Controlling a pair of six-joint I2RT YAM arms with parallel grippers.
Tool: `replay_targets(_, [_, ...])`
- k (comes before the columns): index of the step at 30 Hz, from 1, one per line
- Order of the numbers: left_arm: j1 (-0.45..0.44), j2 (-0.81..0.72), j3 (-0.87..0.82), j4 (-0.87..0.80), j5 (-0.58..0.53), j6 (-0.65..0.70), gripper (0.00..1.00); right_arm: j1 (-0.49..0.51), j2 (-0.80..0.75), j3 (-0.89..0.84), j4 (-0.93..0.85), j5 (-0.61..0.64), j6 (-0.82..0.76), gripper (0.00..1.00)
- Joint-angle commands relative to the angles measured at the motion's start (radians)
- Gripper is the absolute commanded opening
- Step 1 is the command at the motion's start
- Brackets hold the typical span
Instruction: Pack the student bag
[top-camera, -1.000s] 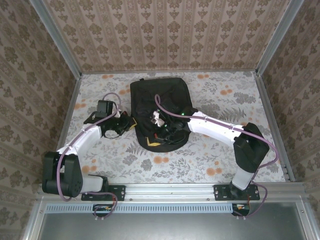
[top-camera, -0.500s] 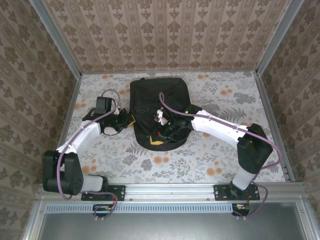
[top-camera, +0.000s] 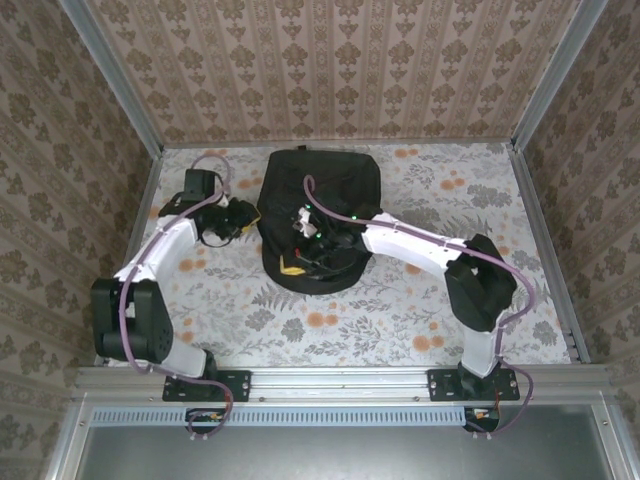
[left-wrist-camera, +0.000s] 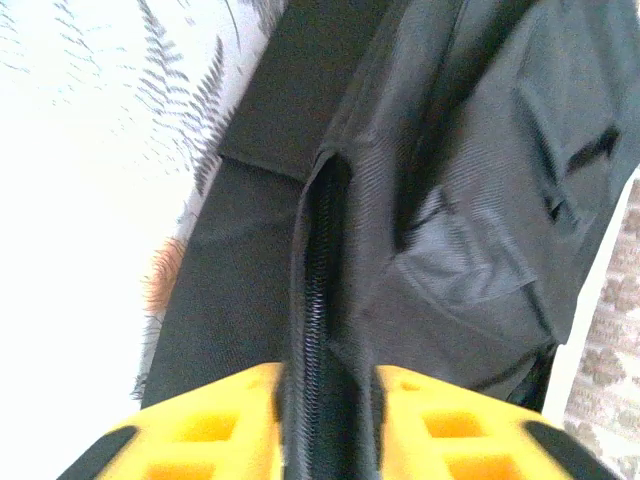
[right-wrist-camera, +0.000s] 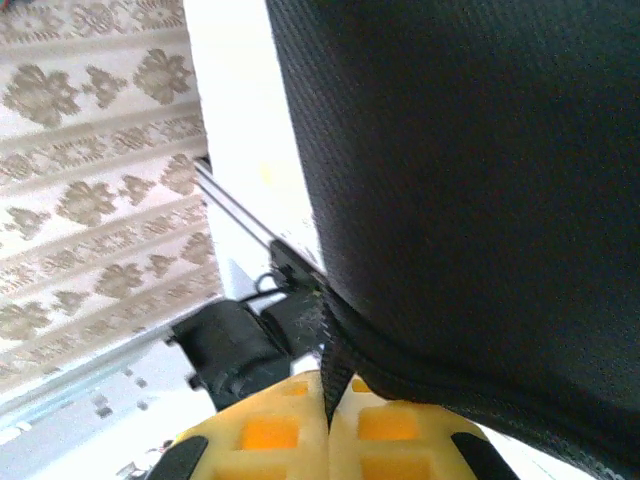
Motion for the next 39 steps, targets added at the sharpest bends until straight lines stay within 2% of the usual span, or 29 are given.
replay_targets(1, [0.000, -0.114, -0.014, -0.078, -0.058, 0.028, 0.36, 0.014, 0.058, 0.108, 0.166, -0.043, 0.177, 0.00])
replay_targets(5, [0.001, -0.193, -0.056, -0.172, -0.062, 0.012, 0.36, 0.038, 0.129, 0.221, 0.168, -0.078, 0.210, 0.00])
replay_targets(9, [-0.008, -0.233, -0.116, -0.173, -0.019, -0.044, 0.36, 0.045, 0.141, 0.224, 0.174, -0.087, 0.217, 0.00])
replay_targets(15, [-0.018, -0.185, -0.127, -0.165, -0.012, -0.054, 0.36, 0.044, 0.118, 0.161, 0.218, -0.094, 0.228, 0.00])
replay_targets(22, [-0.074, -0.092, -0.102, -0.089, 0.008, -0.062, 0.37, 0.045, 0.101, 0.104, 0.253, -0.102, 0.237, 0.00])
replay_targets(24, [-0.082, -0.063, -0.097, -0.082, 0.010, -0.047, 0.31, 0.045, 0.099, 0.093, 0.264, -0.107, 0.242, 0.00])
replay_targets(27, [-0.089, -0.040, -0.103, -0.079, 0.006, -0.034, 0.28, 0.044, 0.096, 0.086, 0.270, -0.112, 0.242, 0.00])
replay_targets(35, [-0.061, -0.090, -0.142, -0.090, -0.013, -0.013, 0.21, 0.027, 0.080, 0.069, 0.231, -0.100, 0.202, 0.00])
replay_targets(37, [-0.056, -0.101, -0.143, -0.102, -0.018, -0.007, 0.22, 0.024, 0.075, 0.065, 0.213, -0.095, 0.188, 0.00])
replay_targets(39, [-0.051, -0.111, -0.143, -0.118, -0.023, -0.002, 0.27, 0.020, 0.068, 0.059, 0.208, -0.093, 0.181, 0.00])
